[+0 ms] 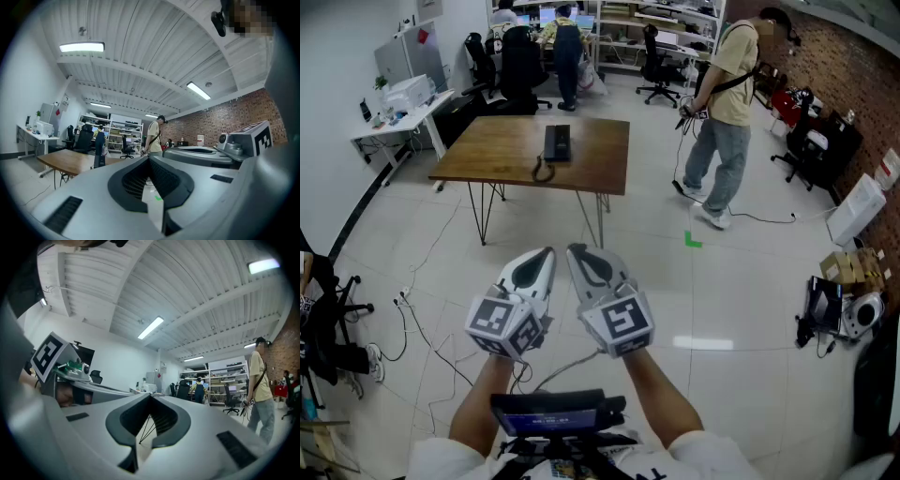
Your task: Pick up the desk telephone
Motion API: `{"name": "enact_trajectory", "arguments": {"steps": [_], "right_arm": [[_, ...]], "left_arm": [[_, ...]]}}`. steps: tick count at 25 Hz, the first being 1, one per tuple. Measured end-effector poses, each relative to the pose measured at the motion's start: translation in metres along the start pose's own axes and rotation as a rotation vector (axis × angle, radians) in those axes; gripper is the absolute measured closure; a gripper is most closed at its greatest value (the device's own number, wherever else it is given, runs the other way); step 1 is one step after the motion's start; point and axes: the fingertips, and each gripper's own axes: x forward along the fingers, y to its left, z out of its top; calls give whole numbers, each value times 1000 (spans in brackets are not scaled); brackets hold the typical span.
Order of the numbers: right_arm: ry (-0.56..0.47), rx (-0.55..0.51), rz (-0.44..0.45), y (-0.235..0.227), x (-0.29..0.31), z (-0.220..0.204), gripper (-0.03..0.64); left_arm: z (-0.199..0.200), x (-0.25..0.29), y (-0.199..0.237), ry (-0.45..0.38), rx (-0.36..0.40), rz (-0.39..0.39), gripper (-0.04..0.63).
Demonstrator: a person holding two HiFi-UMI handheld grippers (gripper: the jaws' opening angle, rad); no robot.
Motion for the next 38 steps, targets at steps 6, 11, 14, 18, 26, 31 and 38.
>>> {"name": "enact_trajectory", "arguments": {"steps": [6, 11, 14, 18, 26, 31, 38], "right_arm": [[8, -67, 25, -12, -12, -2, 614], [5, -66, 30, -20, -3, -6, 614], [9, -66, 34, -24, 8, -13, 614], [9, -70, 36, -32, 27, -16, 614], [16, -66, 28, -56, 72, -28, 614], [29, -36, 14, -75, 102, -34, 614], [51, -77, 4, -105, 149, -43, 614]], "left_arm": [[7, 7, -12, -21, 14, 22, 591], [4, 16, -8, -20, 17, 27, 591], [-4, 22, 3, -16, 11, 34, 591], [-8, 34, 21, -16, -2, 43, 591], [-20, 69, 63, -9, -21, 54, 591], [-27, 100, 89, -2, -40, 51, 591], [-32, 145, 128, 9, -56, 21, 591]]}}
